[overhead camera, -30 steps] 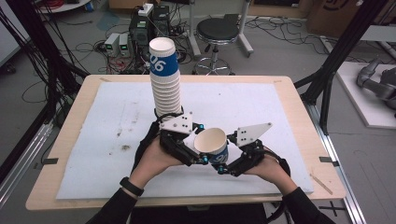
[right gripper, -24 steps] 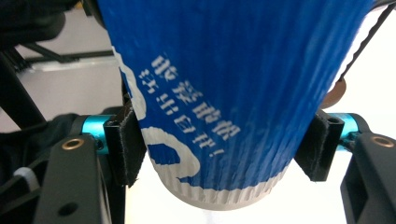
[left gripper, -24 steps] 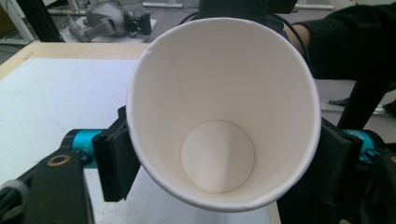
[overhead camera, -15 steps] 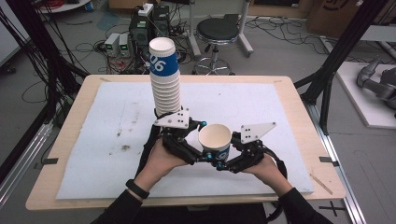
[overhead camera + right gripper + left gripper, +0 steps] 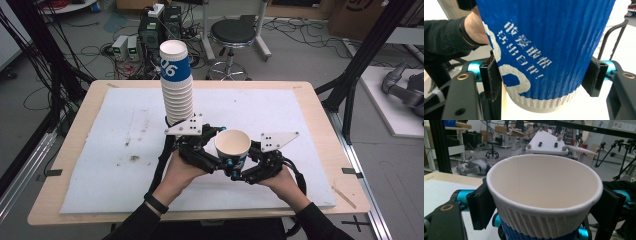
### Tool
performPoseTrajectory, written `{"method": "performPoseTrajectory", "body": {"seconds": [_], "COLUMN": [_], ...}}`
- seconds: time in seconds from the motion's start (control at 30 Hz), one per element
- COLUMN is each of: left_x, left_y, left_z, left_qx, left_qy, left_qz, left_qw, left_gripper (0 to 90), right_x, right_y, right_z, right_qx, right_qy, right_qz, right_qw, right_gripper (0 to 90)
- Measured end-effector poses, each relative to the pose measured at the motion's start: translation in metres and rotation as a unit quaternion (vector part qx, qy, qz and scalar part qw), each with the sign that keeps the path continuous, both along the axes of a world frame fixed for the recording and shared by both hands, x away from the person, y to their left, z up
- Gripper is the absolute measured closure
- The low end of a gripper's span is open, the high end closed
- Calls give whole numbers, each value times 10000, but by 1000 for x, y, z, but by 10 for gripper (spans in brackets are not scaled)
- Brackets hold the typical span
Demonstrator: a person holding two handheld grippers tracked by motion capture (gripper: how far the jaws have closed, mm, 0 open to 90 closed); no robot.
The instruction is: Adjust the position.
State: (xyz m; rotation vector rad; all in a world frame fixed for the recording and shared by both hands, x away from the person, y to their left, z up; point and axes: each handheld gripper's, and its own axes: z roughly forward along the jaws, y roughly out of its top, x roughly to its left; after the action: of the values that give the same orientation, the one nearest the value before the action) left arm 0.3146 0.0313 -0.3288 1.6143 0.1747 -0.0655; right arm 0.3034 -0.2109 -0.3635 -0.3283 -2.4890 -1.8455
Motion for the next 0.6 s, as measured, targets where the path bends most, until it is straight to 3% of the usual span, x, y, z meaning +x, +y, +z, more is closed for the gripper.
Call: {"method": "performPoseTrajectory", "body": {"seconds": [0.47, 0.6], "left_x": [-1, -1], "left_y": [0, 0], "left_z": [0, 0], "left_qx": [99, 121], "left_qy": [-93, -161], "left_qz": [-16, 27], "left_qw": [9999, 9998], "left_gripper": [218, 219], "right_x": [-1, -1], "right_y": [3, 3], "right_z": [-4, -5], "right_qx": [63, 118], "right_qy": [-10, 53], "right_qz": [-38, -118], "right_qw": [10000, 9998], "right_gripper": [295, 211]}}
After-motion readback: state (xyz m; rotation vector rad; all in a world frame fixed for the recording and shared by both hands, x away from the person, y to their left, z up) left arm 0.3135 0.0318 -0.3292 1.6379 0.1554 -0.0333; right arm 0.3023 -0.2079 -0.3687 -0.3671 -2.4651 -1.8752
